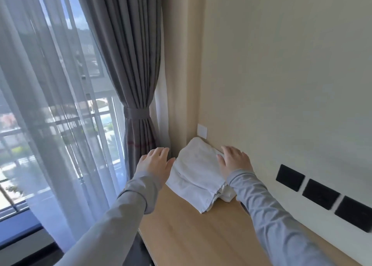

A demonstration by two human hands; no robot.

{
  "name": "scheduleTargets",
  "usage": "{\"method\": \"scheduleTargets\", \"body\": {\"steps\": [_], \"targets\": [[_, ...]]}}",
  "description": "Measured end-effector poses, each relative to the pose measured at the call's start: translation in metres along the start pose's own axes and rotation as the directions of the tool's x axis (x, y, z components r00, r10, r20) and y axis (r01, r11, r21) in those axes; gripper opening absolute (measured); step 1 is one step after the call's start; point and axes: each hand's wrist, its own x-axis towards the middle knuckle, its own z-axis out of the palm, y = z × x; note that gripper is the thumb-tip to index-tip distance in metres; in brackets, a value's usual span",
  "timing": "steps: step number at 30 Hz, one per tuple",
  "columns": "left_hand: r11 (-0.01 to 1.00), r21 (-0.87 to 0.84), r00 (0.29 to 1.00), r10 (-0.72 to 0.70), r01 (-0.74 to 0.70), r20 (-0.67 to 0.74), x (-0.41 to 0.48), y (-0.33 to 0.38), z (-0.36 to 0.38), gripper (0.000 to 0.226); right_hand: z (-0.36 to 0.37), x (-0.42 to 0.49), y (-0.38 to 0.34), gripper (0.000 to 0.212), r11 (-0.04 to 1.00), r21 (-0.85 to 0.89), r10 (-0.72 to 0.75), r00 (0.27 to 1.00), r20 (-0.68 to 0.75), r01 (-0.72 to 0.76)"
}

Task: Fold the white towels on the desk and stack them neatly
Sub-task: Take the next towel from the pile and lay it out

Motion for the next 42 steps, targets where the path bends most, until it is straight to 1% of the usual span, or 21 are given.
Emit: {"method": "scheduleTargets", "body": {"steps": [4, 10, 14, 16, 18, 19, 20, 21, 23, 24, 26, 29, 31, 32, 33, 35, 37, 40, 42], "targets": [[1.0, -0.012, 1.0, -0.018, 0.018, 0.024, 0.054, -0.026, 0.023, 0.049, 0.028, 0.041, 0.002, 0.042, 0.999, 0.032, 0.033, 0.999, 0.018, -0.034], [0.999, -0.034, 0.997, 0.012, -0.009, 0.075, 0.12, -0.047, 0.068, 0.049, 0.062, 0.078, 0.023, 0.041, 0.985, 0.083, 0.146, 0.989, 0.038, -0.148], [0.99, -0.13, 0.991, 0.062, -0.046, 0.118, 0.164, -0.053, 0.107, 0.049, 0.084, 0.095, 0.042, 0.045, 0.952, 0.12, 0.27, 0.959, 0.09, -0.28], [0.972, -0.231, 0.988, 0.066, -0.033, 0.138, 0.19, -0.059, 0.131, 0.044, 0.097, 0.103, 0.049, 0.045, 0.905, 0.201, 0.358, 0.926, 0.121, -0.376], [0.915, -0.402, 0.981, 0.037, 0.043, 0.191, 0.218, -0.069, 0.158, 0.038, 0.117, 0.111, 0.053, 0.044, 0.809, 0.334, 0.457, 0.875, 0.16, -0.484], [0.85, -0.513, 0.973, 0.002, 0.119, 0.23, 0.23, -0.073, 0.171, 0.034, 0.128, 0.113, 0.053, 0.043, 0.732, 0.413, 0.515, 0.837, 0.185, -0.541], [0.778, -0.595, 0.96, -0.036, 0.202, 0.279, 0.244, -0.078, 0.185, 0.032, 0.141, 0.116, 0.053, 0.043, 0.63, 0.494, 0.582, 0.786, 0.211, -0.599], [0.725, -0.635, 0.944, -0.062, 0.266, 0.325, 0.258, -0.084, 0.201, 0.031, 0.153, 0.118, 0.051, 0.042, 0.5, 0.569, 0.654, 0.716, 0.246, -0.653], [0.689, -0.643, 0.909, -0.058, 0.336, 0.412, 0.287, -0.094, 0.233, 0.037, 0.175, 0.124, 0.047, 0.042, 0.247, 0.647, 0.76, 0.558, 0.332, -0.722], [0.687, -0.631, 0.888, -0.045, 0.359, 0.457, 0.299, -0.098, 0.247, 0.041, 0.185, 0.127, 0.046, 0.043, 0.156, 0.651, 0.788, 0.491, 0.371, -0.743], [0.691, -0.599, 0.844, -0.03, 0.405, 0.536, 0.319, -0.1, 0.273, 0.045, 0.203, 0.129, 0.045, 0.043, 0.047, 0.64, 0.811, 0.403, 0.424, -0.767], [0.673, -0.59, 0.797, 0.003, 0.445, 0.604, 0.339, -0.098, 0.303, 0.046, 0.224, 0.13, 0.045, 0.047, -0.078, 0.63, 0.831, 0.299, 0.469, -0.772], [0.695, -0.571, 0.778, 0.026, 0.438, 0.628, 0.354, -0.094, 0.317, 0.048, 0.236, 0.133, 0.046, 0.05, -0.14, 0.616, 0.843, 0.232, 0.485, -0.775], [0.725, -0.555, 0.781, 0.037, 0.408, 0.623, 0.36, -0.093, 0.323, 0.049, 0.24, 0.136, 0.047, 0.048, -0.147, 0.607, 0.841, 0.224, 0.492, -0.781], [0.756, -0.539, 0.793, 0.044, 0.371, 0.608, 0.369, -0.091, 0.33, 0.05, 0.243, 0.14, 0.047, 0.044, -0.144, 0.609, 0.836, 0.233, 0.497, -0.78], [0.79, -0.51, 0.821, 0.014, 0.341, 0.57, 0.384, -0.089, 0.341, 0.054, 0.249, 0.151, 0.047, 0.028, -0.153, 0.622, 0.824, 0.249, 0.51, -0.768], [0.79, -0.492, 0.818, -0.02, 0.365, 0.574, 0.393, -0.084, 0.353, 0.057, 0.259, 0.158, 0.05, 0.031, -0.193, 0.649, 0.836, 0.223, 0.502, -0.736], [0.79, -0.492, 0.788, 0.018, 0.366, 0.616, 0.398, -0.079, 0.366, 0.056, 0.268, 0.162, 0.052, 0.033, -0.235, 0.698, 0.867, 0.178, 0.465, -0.677], [0.777, -0.501, 0.782, 0.018, 0.381, 0.623, 0.399, -0.078, 0.37, 0.054, 0.27, 0.163, 0.053, 0.04, -0.284, 0.709, 0.871, 0.135, 0.471, -0.645]]}}
